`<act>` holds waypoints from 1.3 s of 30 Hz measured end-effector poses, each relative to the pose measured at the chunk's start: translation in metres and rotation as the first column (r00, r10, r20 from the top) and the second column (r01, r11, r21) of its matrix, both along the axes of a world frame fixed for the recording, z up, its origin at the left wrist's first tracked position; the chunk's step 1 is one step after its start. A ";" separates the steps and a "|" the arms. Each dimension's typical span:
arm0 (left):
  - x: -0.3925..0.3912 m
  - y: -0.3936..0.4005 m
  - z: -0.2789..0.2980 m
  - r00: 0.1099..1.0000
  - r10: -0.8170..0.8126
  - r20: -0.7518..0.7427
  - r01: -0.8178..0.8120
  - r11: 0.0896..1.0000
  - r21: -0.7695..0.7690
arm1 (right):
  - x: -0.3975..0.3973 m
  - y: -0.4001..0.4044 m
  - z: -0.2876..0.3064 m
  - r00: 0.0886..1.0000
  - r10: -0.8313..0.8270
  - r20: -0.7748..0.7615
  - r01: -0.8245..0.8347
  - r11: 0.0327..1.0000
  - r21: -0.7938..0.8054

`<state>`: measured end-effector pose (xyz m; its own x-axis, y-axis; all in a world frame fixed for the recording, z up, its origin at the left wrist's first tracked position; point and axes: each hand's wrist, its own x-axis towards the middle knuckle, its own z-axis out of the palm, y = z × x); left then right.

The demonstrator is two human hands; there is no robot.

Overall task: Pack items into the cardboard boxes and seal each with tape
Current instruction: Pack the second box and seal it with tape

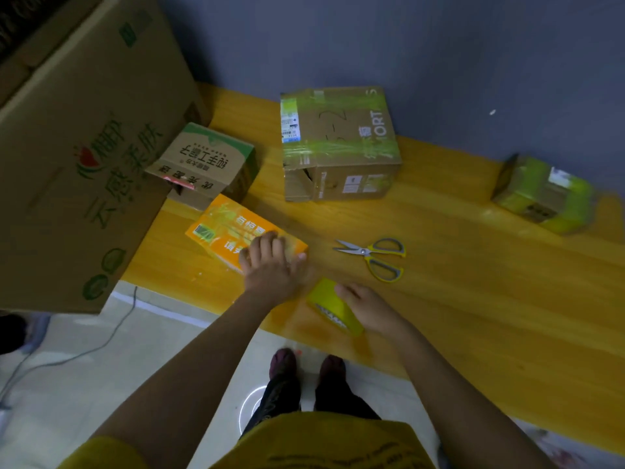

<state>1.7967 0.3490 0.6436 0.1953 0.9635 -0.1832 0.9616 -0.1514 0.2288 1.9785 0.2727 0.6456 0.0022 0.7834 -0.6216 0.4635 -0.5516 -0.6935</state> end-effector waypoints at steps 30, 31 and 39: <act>0.064 0.015 0.030 0.882 0.448 0.144 -0.337 0.815 -0.471 | 0.038 -0.023 0.029 0.920 -0.392 -0.013 0.381 0.885 0.269; 0.068 0.015 0.035 0.860 0.468 0.203 -0.333 0.816 -0.472 | 0.043 -0.023 0.037 0.904 -0.425 -0.043 0.416 0.855 0.309; 0.088 0.007 0.110 0.603 0.376 0.703 0.153 0.811 -0.565 | 0.054 -0.002 0.090 0.880 -0.409 -0.243 0.473 0.707 0.525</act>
<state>1.8850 0.3563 0.7536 0.4088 0.7725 -0.4860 0.3779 0.3414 0.8606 2.0326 0.2703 0.7358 0.3994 0.9117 -0.0964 0.1765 -0.1797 -0.9678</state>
